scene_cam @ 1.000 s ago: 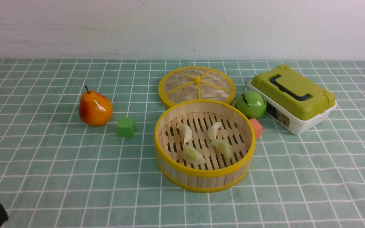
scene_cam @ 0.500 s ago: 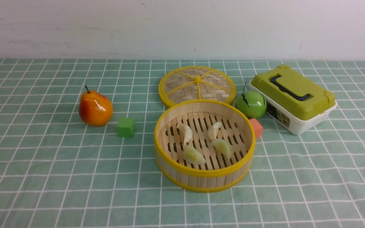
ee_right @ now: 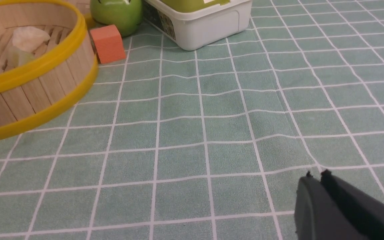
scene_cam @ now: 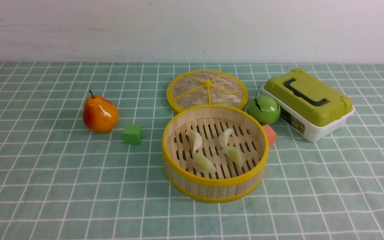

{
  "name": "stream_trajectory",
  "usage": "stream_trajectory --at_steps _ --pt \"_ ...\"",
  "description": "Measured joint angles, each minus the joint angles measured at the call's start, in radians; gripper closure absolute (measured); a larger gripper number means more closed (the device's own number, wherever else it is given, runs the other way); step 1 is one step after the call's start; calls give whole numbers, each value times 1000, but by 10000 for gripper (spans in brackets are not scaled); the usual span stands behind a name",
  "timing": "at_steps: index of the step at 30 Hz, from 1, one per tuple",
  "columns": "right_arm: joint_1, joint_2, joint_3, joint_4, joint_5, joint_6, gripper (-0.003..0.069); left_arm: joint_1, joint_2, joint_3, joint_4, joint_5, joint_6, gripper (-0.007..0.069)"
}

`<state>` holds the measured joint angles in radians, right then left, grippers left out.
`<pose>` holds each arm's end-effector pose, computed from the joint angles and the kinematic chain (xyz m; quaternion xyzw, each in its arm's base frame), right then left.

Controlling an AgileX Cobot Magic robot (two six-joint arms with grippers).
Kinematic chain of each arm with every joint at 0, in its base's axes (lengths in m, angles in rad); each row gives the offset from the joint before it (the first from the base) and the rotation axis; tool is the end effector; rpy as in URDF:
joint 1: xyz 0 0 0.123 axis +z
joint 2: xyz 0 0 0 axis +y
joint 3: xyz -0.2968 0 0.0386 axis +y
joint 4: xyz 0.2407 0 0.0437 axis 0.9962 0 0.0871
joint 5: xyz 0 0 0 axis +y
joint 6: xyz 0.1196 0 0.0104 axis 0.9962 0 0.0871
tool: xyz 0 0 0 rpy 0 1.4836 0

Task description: Put the dumplings into the steamer on the table with the blue tablecloth.

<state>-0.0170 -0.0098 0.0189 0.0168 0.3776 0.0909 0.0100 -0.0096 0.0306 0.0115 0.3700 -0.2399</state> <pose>0.0586 -0.0003 0.1647 0.0478 0.8032 0.0291 0.5930 0.0589 0.0011 0.1614 -0.0974 0.8001 -0.0631 0.5886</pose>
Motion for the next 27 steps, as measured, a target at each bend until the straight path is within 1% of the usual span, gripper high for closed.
stream_trajectory --at_steps 27 --pt "0 0 0 0 0 0 595 0 0 0 -1 1 0 638"
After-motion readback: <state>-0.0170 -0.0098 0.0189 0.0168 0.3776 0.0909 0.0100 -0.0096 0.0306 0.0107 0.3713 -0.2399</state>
